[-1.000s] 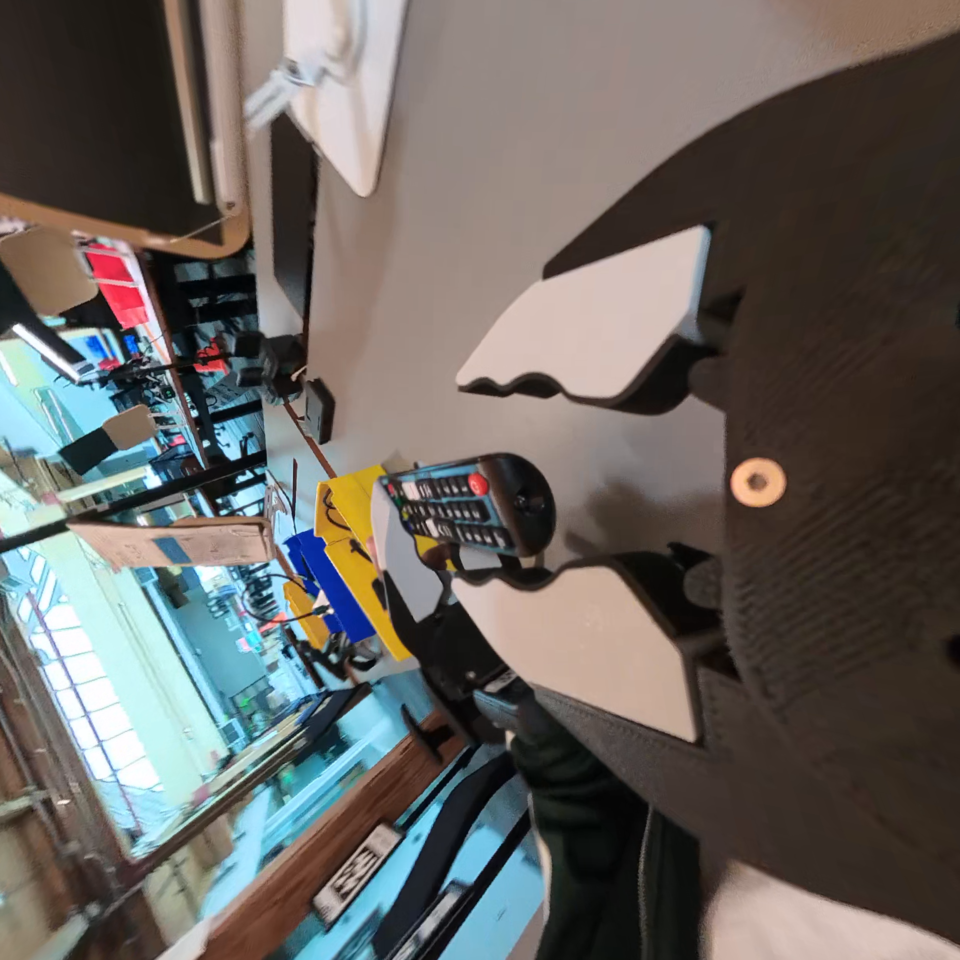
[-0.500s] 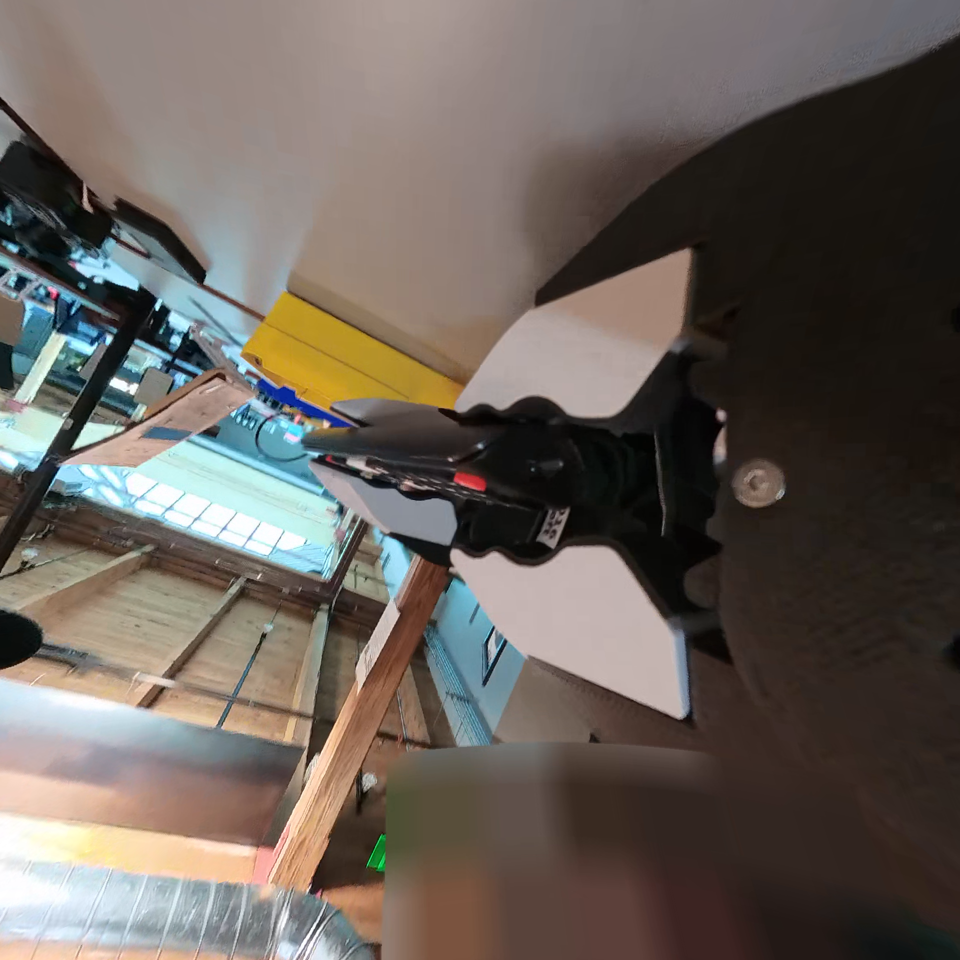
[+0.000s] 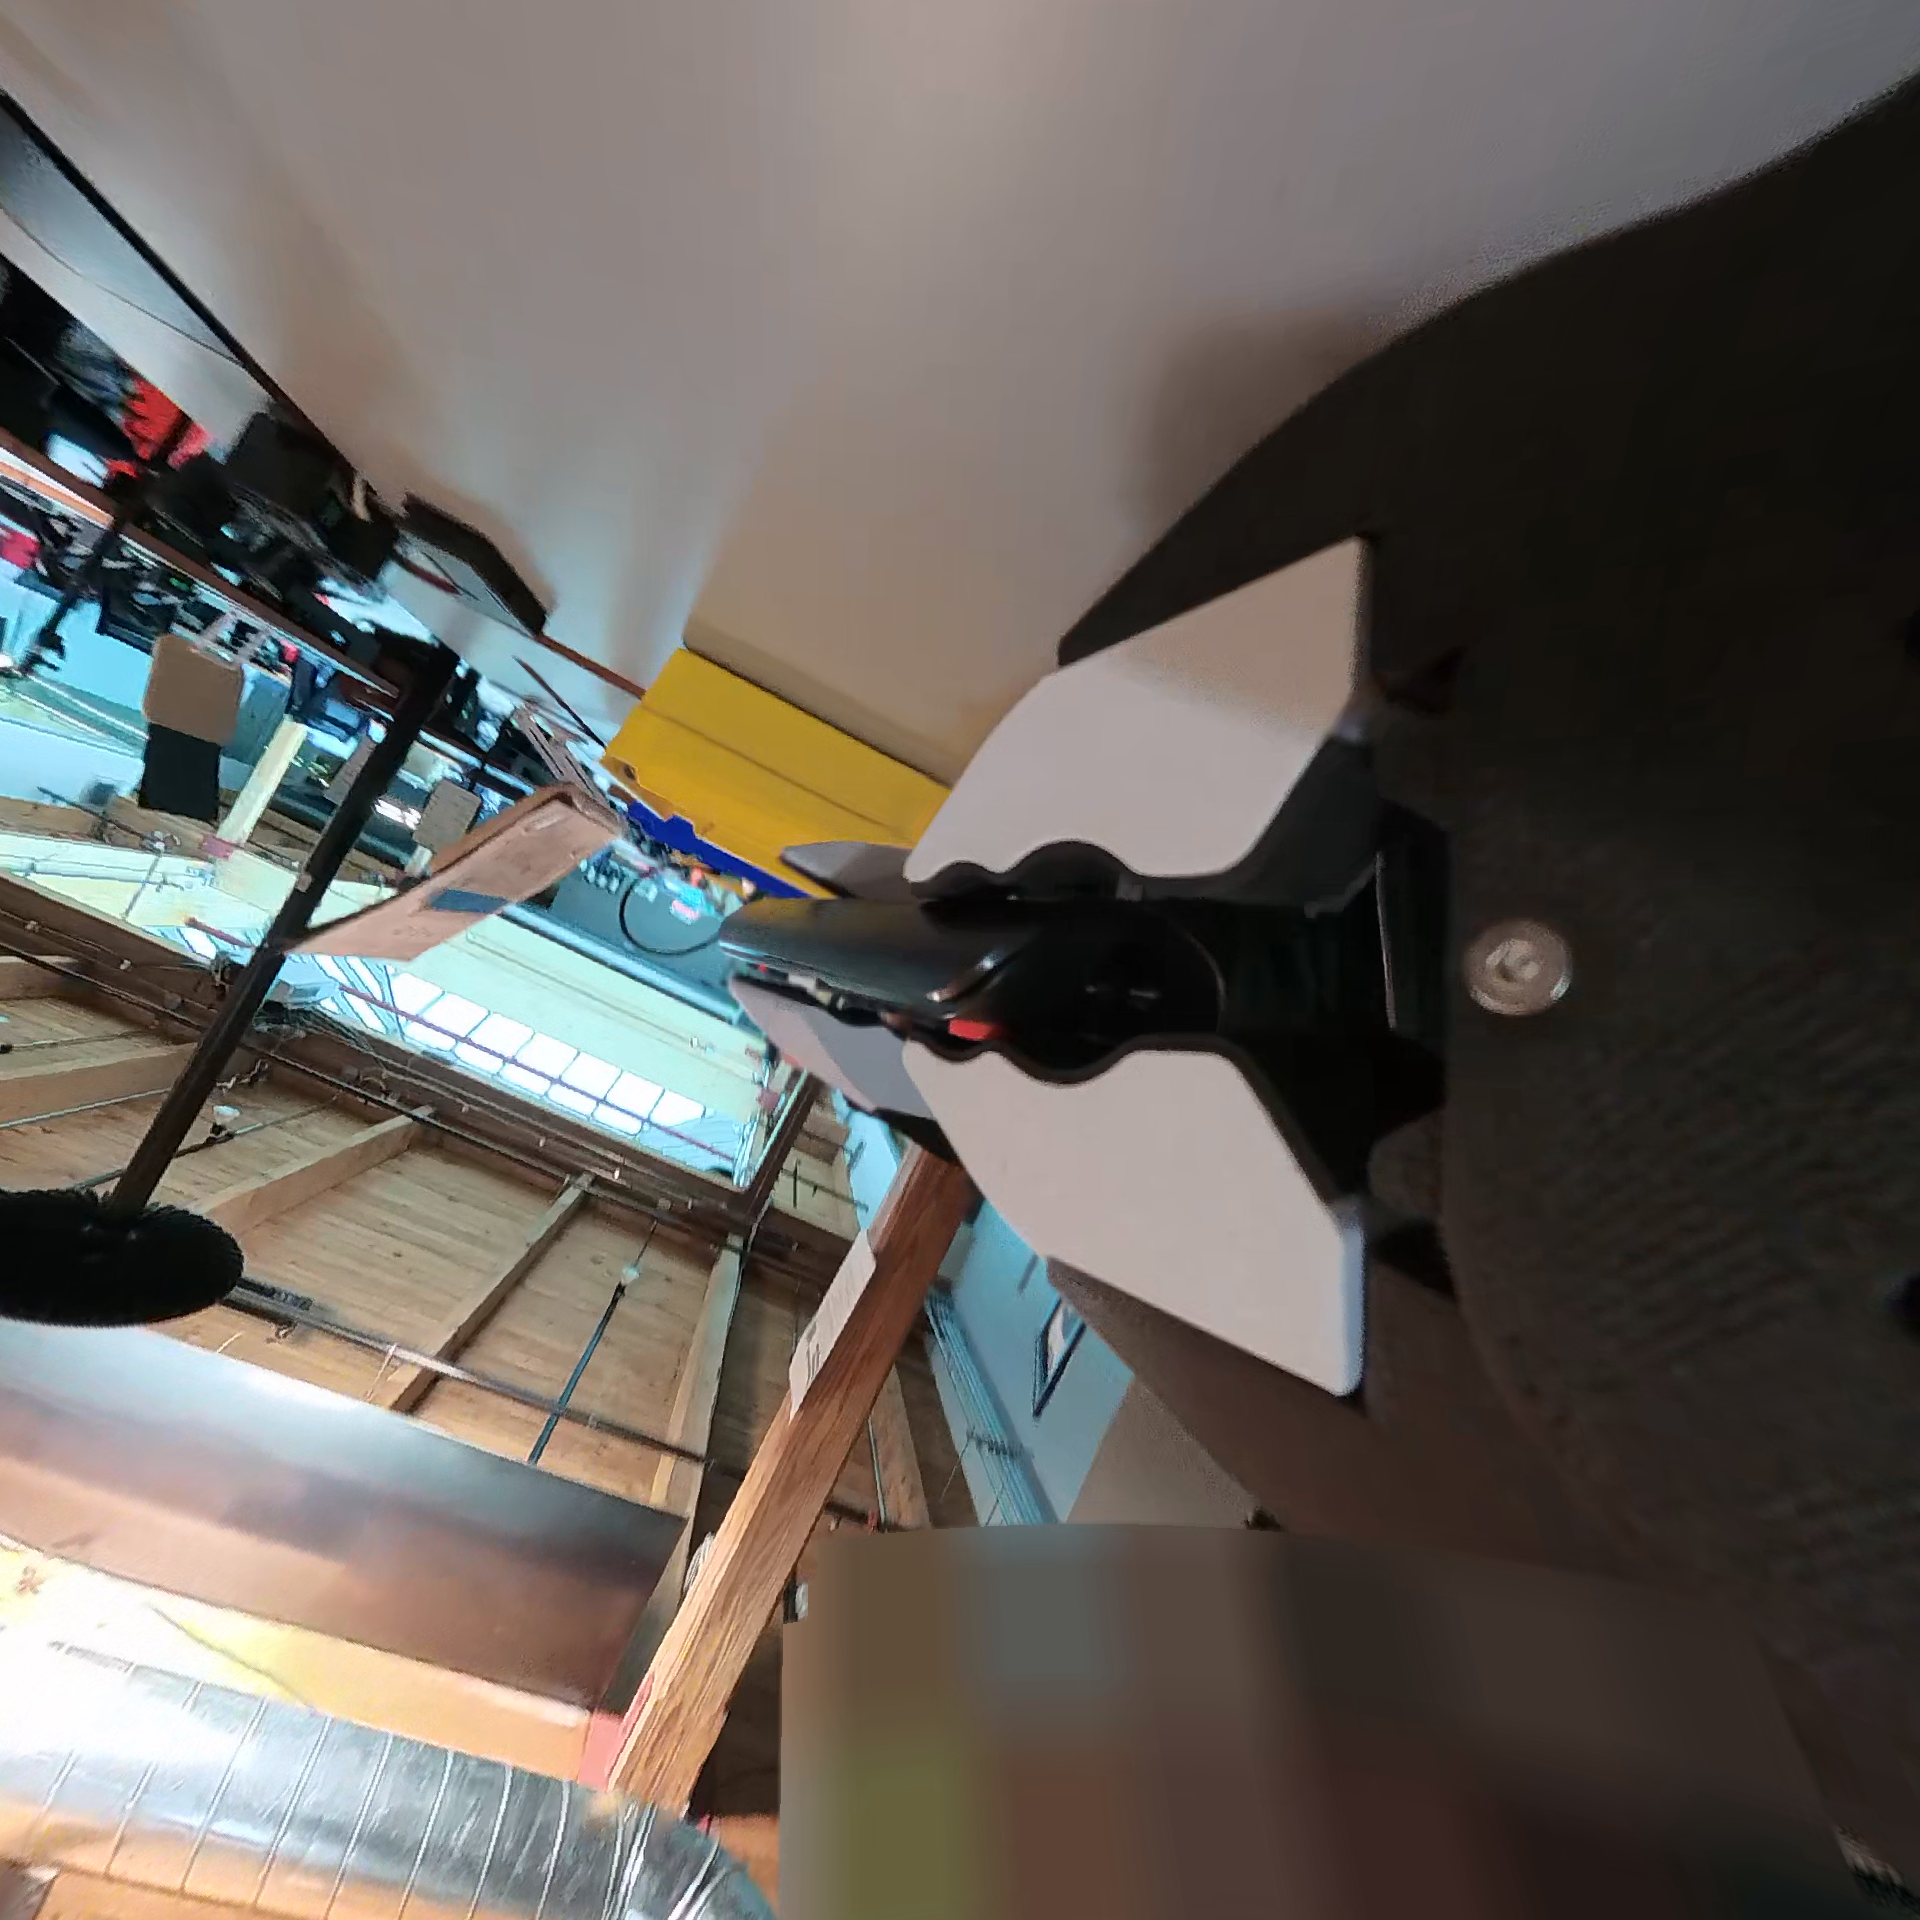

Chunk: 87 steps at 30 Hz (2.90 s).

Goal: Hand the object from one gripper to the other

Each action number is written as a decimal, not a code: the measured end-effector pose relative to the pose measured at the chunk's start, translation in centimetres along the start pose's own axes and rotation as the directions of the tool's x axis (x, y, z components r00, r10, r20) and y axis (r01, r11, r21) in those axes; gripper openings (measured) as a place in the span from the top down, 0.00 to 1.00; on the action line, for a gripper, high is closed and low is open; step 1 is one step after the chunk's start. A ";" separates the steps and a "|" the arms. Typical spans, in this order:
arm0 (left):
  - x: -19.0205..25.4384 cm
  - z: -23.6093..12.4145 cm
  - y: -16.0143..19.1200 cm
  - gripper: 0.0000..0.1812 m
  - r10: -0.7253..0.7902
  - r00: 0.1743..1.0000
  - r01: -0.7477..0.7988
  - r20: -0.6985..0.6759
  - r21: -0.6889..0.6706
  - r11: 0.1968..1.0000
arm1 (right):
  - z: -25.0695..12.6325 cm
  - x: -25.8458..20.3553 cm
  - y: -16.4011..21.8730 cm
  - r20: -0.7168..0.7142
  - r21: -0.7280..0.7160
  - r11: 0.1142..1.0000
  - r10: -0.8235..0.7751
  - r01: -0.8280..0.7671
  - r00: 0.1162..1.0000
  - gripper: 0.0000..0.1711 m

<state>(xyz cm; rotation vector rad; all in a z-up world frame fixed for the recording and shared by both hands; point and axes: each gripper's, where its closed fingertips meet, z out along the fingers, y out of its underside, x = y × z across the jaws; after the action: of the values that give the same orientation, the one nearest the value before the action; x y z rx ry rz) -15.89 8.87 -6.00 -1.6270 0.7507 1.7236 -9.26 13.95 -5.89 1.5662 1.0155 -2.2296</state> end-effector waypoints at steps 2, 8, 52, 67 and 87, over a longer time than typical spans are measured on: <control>0.1 0.4 0.3 0.69 -0.069 0.997 0.069 -0.019 -0.003 0.998 | -0.6 -0.1 -0.8 -0.036 0.015 0.997 -0.069 0.069 0.997 0.86; 1.0 1.2 1.3 0.49 -0.479 0.855 0.488 -0.200 -0.003 0.873 | -3.1 -1.2 -4.2 -0.060 0.096 0.964 -0.242 0.247 0.968 0.87; -1.5 -3.0 -2.9 0.87 -0.305 -0.503 0.850 -0.808 -0.401 -0.342 | -3.6 -3.3 -3.8 -0.021 0.122 0.661 -0.744 0.741 0.667 0.57; -1.1 -1.5 -0.7 0.87 -0.333 -0.580 0.792 -0.743 -0.418 -0.446 | -3.0 -1.0 -3.6 -0.021 -0.767 -0.397 -0.770 0.504 -0.638 0.62; -2.8 -3.0 -3.7 0.68 -0.254 -0.524 0.805 -0.813 -0.375 -0.460 | -2.1 1.4 -1.7 0.131 -0.846 -0.431 -0.738 0.313 -0.662 0.70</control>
<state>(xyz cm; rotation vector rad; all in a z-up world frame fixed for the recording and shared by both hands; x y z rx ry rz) -11.01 8.69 -3.29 -1.2770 -0.0647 -0.8194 -9.19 16.79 -6.86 1.0149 4.2803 -0.1555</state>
